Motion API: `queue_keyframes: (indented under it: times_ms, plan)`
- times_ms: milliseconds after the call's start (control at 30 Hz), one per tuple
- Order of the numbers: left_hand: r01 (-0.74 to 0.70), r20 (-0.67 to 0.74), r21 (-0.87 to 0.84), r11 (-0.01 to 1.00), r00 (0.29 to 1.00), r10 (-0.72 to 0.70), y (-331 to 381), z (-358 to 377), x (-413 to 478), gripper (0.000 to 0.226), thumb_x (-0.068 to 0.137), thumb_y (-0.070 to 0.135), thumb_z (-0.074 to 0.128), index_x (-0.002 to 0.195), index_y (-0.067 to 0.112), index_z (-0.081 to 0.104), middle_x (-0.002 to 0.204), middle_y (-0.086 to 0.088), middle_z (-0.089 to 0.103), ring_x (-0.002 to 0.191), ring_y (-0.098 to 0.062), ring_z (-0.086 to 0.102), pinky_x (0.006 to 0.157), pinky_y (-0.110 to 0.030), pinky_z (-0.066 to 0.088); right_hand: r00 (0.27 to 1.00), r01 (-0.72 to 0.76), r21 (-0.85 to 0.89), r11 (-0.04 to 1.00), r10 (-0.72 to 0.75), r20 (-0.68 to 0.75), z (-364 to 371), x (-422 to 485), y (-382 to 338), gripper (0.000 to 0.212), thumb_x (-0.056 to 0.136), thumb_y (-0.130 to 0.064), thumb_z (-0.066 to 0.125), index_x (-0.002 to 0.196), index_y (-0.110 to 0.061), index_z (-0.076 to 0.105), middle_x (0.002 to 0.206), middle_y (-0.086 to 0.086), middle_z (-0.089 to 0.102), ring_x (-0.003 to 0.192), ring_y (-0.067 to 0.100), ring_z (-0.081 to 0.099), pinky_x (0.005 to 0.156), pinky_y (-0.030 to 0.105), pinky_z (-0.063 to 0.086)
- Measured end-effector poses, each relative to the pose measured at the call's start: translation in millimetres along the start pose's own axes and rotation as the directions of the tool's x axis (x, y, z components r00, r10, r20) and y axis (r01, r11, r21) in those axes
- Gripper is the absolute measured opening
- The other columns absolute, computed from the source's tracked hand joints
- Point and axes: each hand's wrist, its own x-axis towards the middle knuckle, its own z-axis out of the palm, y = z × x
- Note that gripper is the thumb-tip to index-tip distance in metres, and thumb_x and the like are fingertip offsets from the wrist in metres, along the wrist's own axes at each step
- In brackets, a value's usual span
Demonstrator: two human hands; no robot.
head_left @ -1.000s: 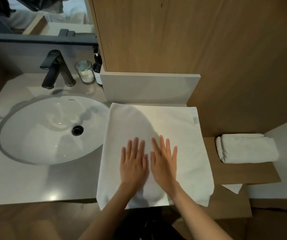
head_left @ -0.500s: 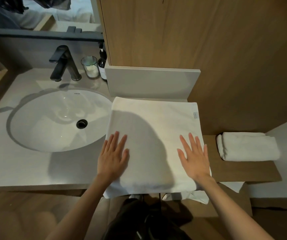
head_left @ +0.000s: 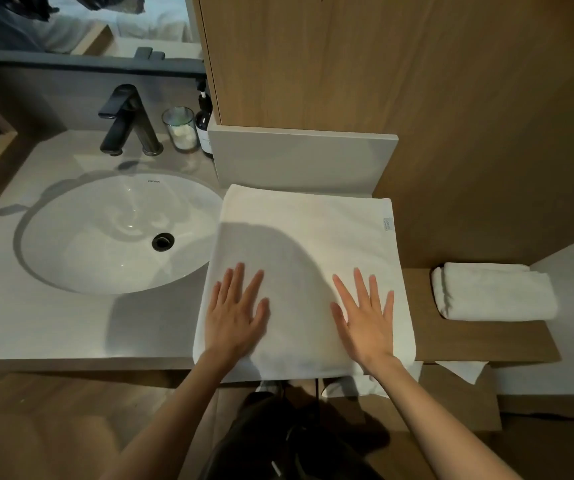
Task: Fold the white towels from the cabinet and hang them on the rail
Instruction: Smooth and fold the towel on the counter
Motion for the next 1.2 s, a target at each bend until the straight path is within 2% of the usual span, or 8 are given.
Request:
queue_keyframes:
  times_ms: [167,333,467,633,1000,1067,1133,1200]
  plan:
    - [-0.013,0.028,0.008,1.0,1.0,0.012,-2,-2,10,0.058,0.097,0.056,0.011,0.152,0.039,0.001,0.16,0.005,-0.016,0.146,-0.014,-0.021,0.12,-0.039,-0.007,1.0,0.002,0.001,1.0,-0.002,0.018,-1,11,0,0.057,0.096,-0.062,0.004,0.15,-0.048,-0.009,0.159,-0.006,-0.023,0.145,0.025,-0.026,0.115,0.054,-0.019]
    - [0.001,-0.06,0.019,1.0,0.998,0.0,27,11,2,0.056,0.1,0.041,0.013,0.154,0.026,0.011,0.161,-0.003,0.001,0.149,-0.022,-0.004,0.121,-0.044,0.0,0.999,0.019,0.162,0.987,-0.014,-0.037,-3,1,-43,0.053,0.104,-0.031,0.029,0.154,-0.035,0.013,0.163,0.002,0.001,0.149,0.025,-0.01,0.117,0.056,-0.011]
    - [-0.005,-0.023,0.039,0.999,1.0,0.006,60,31,-13,0.057,0.1,0.045,0.01,0.154,0.027,0.008,0.162,-0.002,-0.002,0.149,-0.022,-0.008,0.12,-0.042,-0.007,0.998,0.047,0.101,0.994,-0.043,-0.041,19,-12,-69,0.053,0.101,-0.046,0.024,0.153,-0.036,0.018,0.162,0.003,0.013,0.15,0.028,0.006,0.119,0.056,0.003]
    - [-0.017,-0.01,0.063,0.998,1.0,0.018,35,19,-17,0.054,0.1,0.049,0.02,0.152,0.039,0.012,0.161,0.008,-0.002,0.148,-0.012,-0.009,0.119,-0.035,-0.009,0.98,0.184,0.048,0.982,-0.179,-0.088,12,-15,-23,0.052,0.1,-0.046,0.031,0.151,-0.042,0.022,0.162,-0.003,0.016,0.15,0.023,0.01,0.121,0.047,0.005]
    - [-0.184,0.052,0.101,0.978,0.982,0.179,-45,-10,-41,0.057,0.1,0.051,0.008,0.154,0.032,0.008,0.162,0.002,-0.006,0.148,-0.012,-0.009,0.122,-0.042,0.004,0.985,0.169,-0.045,0.985,-0.168,0.032,-10,-29,62,0.055,0.096,-0.057,-0.001,0.15,-0.047,-0.004,0.163,-0.006,-0.008,0.148,0.017,-0.016,0.121,0.044,-0.004]
    - [-0.247,0.045,0.153,0.957,0.969,0.243,-44,-13,-47,0.059,0.101,0.052,0.01,0.154,0.028,0.009,0.162,-0.002,-0.003,0.149,-0.015,-0.005,0.12,-0.045,0.007,0.981,0.196,-0.063,0.979,-0.196,0.004,-14,-35,55,0.052,0.101,-0.05,0.009,0.151,-0.042,0.002,0.163,-0.001,0.002,0.149,0.021,-0.007,0.121,0.047,-0.003]
    - [-0.373,0.054,0.219,0.902,0.927,0.37,-41,-12,-59,0.064,0.099,0.057,0.02,0.154,0.026,0.015,0.162,-0.006,0.005,0.15,-0.021,0.003,0.119,-0.047,0.008,0.951,0.304,-0.019,0.953,-0.304,-0.062,-13,-50,44,0.054,0.102,-0.037,0.037,0.152,-0.037,0.017,0.163,0.002,0.012,0.15,0.024,0.004,0.121,0.051,0.006]
    - [-0.46,0.072,0.255,0.85,0.886,0.458,-41,-6,-73,0.073,0.093,0.066,0.034,0.153,0.026,0.021,0.161,-0.009,0.011,0.149,-0.027,0.01,0.118,-0.052,0.012,0.903,0.424,-0.014,0.906,-0.424,-0.068,-4,-67,34,0.06,0.097,-0.043,0.045,0.152,-0.039,0.021,0.163,-0.001,0.012,0.15,0.029,0.009,0.118,0.058,0.012]
